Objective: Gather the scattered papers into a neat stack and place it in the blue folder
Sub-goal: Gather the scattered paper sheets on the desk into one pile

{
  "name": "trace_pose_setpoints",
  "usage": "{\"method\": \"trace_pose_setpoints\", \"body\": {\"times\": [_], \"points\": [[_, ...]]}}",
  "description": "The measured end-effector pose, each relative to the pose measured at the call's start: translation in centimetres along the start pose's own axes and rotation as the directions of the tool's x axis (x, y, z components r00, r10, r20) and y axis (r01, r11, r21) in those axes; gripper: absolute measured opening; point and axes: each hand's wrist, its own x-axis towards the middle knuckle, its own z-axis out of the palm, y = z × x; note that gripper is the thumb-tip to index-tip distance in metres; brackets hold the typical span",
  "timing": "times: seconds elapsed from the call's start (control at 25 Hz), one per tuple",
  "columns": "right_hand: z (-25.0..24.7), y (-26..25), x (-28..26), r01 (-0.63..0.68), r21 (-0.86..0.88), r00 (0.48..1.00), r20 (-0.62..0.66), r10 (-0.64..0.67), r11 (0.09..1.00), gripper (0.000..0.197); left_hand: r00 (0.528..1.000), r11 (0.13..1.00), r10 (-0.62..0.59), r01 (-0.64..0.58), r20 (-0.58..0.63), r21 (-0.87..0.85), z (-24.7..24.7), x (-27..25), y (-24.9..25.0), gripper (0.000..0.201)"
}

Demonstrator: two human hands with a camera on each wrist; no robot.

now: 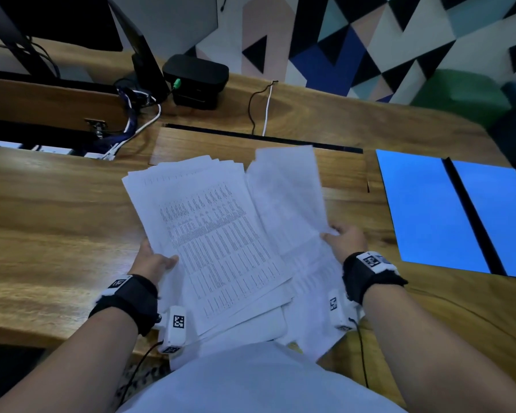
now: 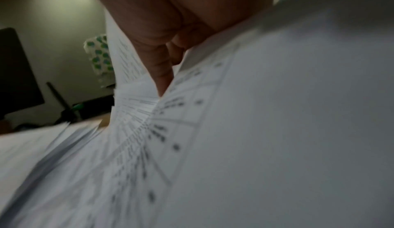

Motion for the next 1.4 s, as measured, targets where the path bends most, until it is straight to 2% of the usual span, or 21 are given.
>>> {"method": "trace_pose_setpoints", "body": {"times": [0.12, 0.24, 0.32, 0.4, 0.44, 0.52, 0.64, 0.72, 0.8, 0.88, 0.96, 1.04, 1.16, 1.24, 1.32, 1.4], "points": [[-4.8, -1.7, 1.2, 0.098, 0.057, 0.976, -0.201, -0.084, 0.994, 0.029, 1.000, 1.000, -0.004, 0.004, 0.009, 0.020, 0.6, -0.3, 0.2, 0.071], [-9.0, -4.9, 1.0, 0.277, 0.085, 0.901, -0.369, -0.228, 0.957, 0.023, 0.999, 0.997, 0.018, -0.022, 0.051, 0.069, 2.1, -0.8, 0.6, 0.067], [-10.7, -6.7, 0.5, 0.388, 0.149, 0.854, -0.430, -0.294, 0.909, 0.017, 0.996, 0.995, 0.045, -0.052, 0.080, 0.088, 3.7, -1.7, 1.3, 0.063], [-10.6, -7.1, 0.2, 0.428, 0.162, 0.837, -0.441, -0.323, 0.889, 0.012, 0.994, 0.995, 0.050, -0.058, 0.093, 0.084, 5.3, -2.4, 1.8, 0.055], [-9.5, -6.5, 0.1, 0.421, 0.162, 0.848, -0.421, -0.323, 0.892, 0.011, 0.993, 0.995, 0.044, -0.053, 0.107, 0.085, 6.2, -2.6, 2.0, 0.050], [-6.0, -4.3, -0.2, 0.342, 0.207, 0.904, -0.338, -0.261, 0.917, 0.016, 0.988, 0.996, 0.050, -0.060, 0.147, 0.066, 7.6, -3.3, 2.7, 0.039], [-0.4, -0.8, -2.4, 0.123, 0.283, 0.981, -0.182, -0.072, 0.951, 0.026, 0.973, 0.999, 0.034, -0.041, 0.230, 0.026, 8.6, -4.2, 3.6, 0.054], [1.9, 0.8, -3.6, -0.016, 0.328, 0.999, -0.037, 0.030, 0.944, 0.034, 0.960, 0.997, 0.076, -0.080, 0.268, 0.004, 9.0, -5.1, 3.8, 0.052], [2.8, 1.4, -4.0, -0.056, 0.384, 0.994, 0.110, 0.015, 0.922, 0.040, 0.958, 0.997, 0.066, -0.077, 0.279, 0.031, 9.2, -5.4, 3.2, 0.070], [2.8, 1.4, -3.2, -0.042, 0.407, 0.995, 0.095, 0.003, 0.912, 0.029, 0.960, 0.994, 0.053, -0.076, 0.275, 0.072, 9.2, -5.5, 3.1, 0.077], [2.4, 1.2, -1.9, -0.070, 0.406, 0.997, 0.007, 0.073, 0.911, 0.009, 0.961, 0.995, 0.035, -0.060, 0.273, 0.084, 9.1, -5.2, 3.0, 0.078], [2.1, 1.1, -0.8, -0.148, 0.391, 0.988, 0.028, 0.149, 0.908, 0.012, 0.961, 0.993, 0.030, -0.059, 0.275, 0.099, 9.0, -5.1, 3.1, 0.076], [0.9, 1.4, 0.9, -0.230, 0.287, 0.971, 0.128, 0.201, 0.930, 0.017, 0.964, 0.992, 0.027, -0.058, 0.266, 0.108, 8.9, -4.9, 3.0, 0.071], [-0.9, 1.5, 1.5, -0.259, 0.202, 0.963, 0.134, 0.235, 0.945, 0.018, 0.965, 0.991, 0.023, -0.057, 0.260, 0.124, 8.7, -4.7, 3.0, 0.071], [-3.4, 1.6, 1.9, -0.220, -0.017, 0.967, 0.132, 0.220, 0.975, 0.019, 0.962, 0.988, 0.021, -0.061, 0.272, 0.140, 8.5, -4.6, 3.2, 0.071], [-5.6, 1.6, 2.1, -0.182, -0.185, 0.959, 0.184, 0.216, 0.966, 0.026, 0.952, 0.981, 0.015, -0.073, 0.305, 0.179, 8.3, -4.5, 3.4, 0.070]]}}
